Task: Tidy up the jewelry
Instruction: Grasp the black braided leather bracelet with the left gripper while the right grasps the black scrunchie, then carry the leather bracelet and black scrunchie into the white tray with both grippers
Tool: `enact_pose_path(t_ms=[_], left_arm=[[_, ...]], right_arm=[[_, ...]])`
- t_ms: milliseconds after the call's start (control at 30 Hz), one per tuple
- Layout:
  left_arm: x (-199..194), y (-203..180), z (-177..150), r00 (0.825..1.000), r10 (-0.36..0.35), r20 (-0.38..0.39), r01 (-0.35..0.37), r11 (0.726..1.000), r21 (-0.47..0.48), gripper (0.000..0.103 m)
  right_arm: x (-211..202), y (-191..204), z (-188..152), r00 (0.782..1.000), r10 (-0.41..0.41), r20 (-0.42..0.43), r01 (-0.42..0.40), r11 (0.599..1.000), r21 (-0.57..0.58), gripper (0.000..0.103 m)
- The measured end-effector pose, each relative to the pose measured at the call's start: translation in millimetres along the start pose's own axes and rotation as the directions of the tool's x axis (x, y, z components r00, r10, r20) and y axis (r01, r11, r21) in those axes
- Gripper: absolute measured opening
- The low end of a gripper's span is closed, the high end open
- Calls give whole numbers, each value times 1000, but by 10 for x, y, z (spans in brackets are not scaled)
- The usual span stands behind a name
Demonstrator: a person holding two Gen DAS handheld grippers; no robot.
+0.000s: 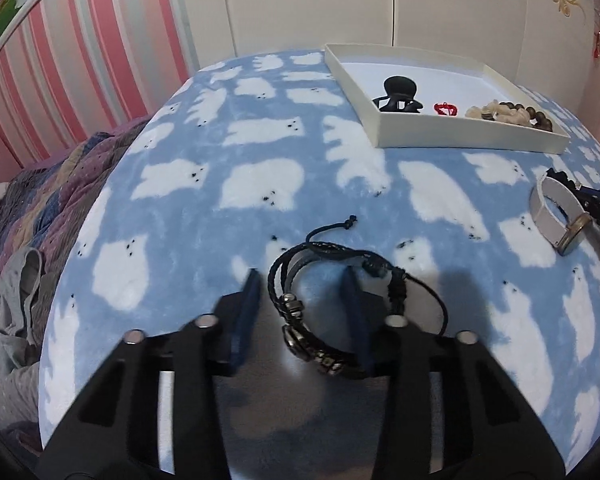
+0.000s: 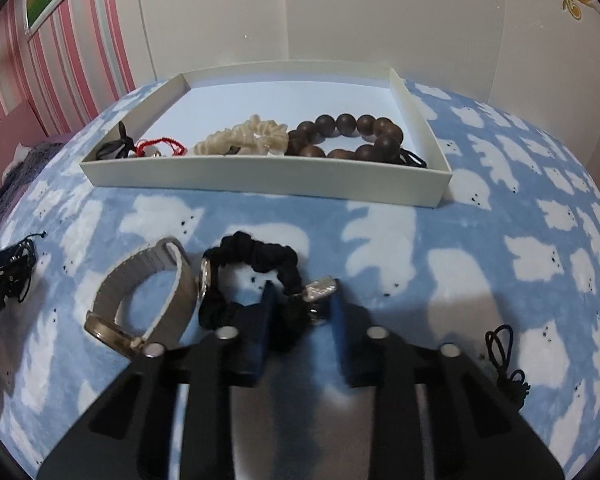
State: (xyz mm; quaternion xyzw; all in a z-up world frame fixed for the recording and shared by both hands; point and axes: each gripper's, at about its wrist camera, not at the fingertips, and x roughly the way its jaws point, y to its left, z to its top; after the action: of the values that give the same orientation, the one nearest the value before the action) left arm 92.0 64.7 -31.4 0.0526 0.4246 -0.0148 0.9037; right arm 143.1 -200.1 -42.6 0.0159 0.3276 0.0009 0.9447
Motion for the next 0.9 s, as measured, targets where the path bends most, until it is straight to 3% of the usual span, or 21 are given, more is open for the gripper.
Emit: enact_pose_path(t_ms=[33, 167, 233, 433, 633, 900], left_arm=[[-12, 8, -1, 1000, -6, 5, 6, 1000, -5, 10], [-103, 31, -6, 999, -33, 41, 34, 999, -16, 10], [-211, 28, -9, 993, -65, 95, 68, 998, -20, 10], [-407, -161, 49, 976, 5, 218, -1, 1000, -16, 10], [-528, -476, 233, 950, -15, 312, 27, 999, -35, 10], [-528, -763, 294, 936, -30, 350, 46, 998, -37, 10]], right_arm=[[-37, -32, -6, 1000, 4, 19, -4, 1000, 15, 20], [-200, -94, -15, 997, -11, 81, 9, 999, 32, 20], [-308, -117, -21, 993, -21, 114, 18, 999, 29, 20], [-702, -290, -69, 961, -100, 258, 88, 994, 58, 20], [-829, -497, -109, 948, -106, 299, 81, 992, 94, 20], [-756, -596, -241, 951, -107, 289, 82, 992, 96, 20]])
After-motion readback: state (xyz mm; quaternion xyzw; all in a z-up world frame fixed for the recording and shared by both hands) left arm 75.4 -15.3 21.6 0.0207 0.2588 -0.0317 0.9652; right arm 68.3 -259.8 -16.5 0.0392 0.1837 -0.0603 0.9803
